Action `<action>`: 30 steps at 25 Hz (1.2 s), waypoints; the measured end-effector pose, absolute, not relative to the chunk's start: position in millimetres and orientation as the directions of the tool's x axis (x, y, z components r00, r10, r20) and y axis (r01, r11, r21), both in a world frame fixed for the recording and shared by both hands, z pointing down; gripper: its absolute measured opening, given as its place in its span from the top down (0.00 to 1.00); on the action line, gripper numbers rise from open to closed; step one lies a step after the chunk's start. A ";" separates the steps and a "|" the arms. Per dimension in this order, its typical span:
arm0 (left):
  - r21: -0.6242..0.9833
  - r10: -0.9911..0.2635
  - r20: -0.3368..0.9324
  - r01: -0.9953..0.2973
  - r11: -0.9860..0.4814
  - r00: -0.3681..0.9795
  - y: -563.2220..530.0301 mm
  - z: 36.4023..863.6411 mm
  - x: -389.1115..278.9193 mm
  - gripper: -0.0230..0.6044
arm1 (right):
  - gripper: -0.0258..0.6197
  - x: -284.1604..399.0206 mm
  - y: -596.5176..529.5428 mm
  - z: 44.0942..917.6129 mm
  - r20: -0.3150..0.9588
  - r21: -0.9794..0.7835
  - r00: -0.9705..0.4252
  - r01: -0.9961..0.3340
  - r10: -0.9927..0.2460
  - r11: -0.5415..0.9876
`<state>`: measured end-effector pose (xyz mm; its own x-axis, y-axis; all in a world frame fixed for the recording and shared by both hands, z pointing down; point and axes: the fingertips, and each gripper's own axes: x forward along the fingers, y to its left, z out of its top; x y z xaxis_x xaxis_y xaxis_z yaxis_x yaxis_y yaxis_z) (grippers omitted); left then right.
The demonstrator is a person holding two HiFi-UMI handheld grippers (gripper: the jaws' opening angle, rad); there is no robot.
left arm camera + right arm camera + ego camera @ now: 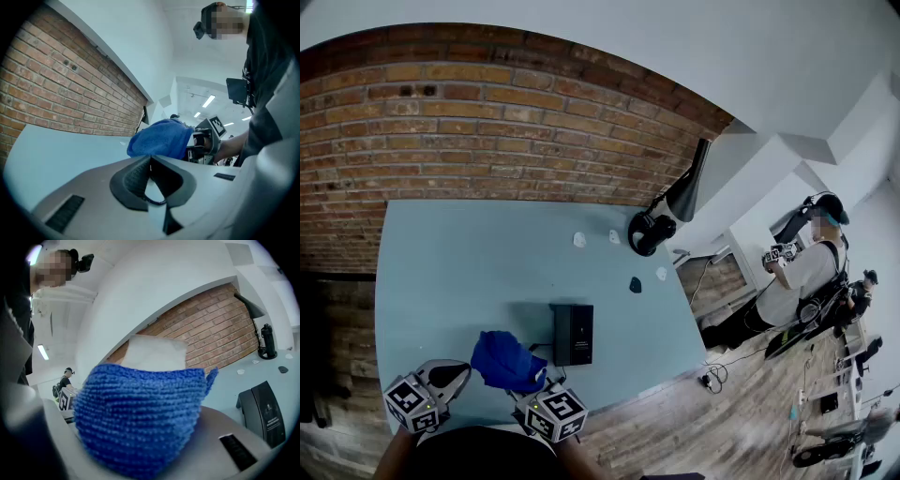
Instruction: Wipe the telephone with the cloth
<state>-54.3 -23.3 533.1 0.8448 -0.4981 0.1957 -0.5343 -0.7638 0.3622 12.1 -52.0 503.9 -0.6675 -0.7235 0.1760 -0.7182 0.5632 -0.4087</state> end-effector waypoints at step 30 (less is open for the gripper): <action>0.374 -0.548 0.184 -0.574 -0.729 0.816 -35.1 533.8 -78.9 0.92 | 0.81 205.9 -217.5 590.8 0.619 0.719 -0.003 -0.400 -0.785 0.568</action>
<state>-78.9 -35.1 533.8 0.8160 -0.5480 0.1840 -0.5737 -0.7286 0.3743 205.9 -217.5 590.8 -0.0025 -0.7852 0.6192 -0.4003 0.5682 0.7190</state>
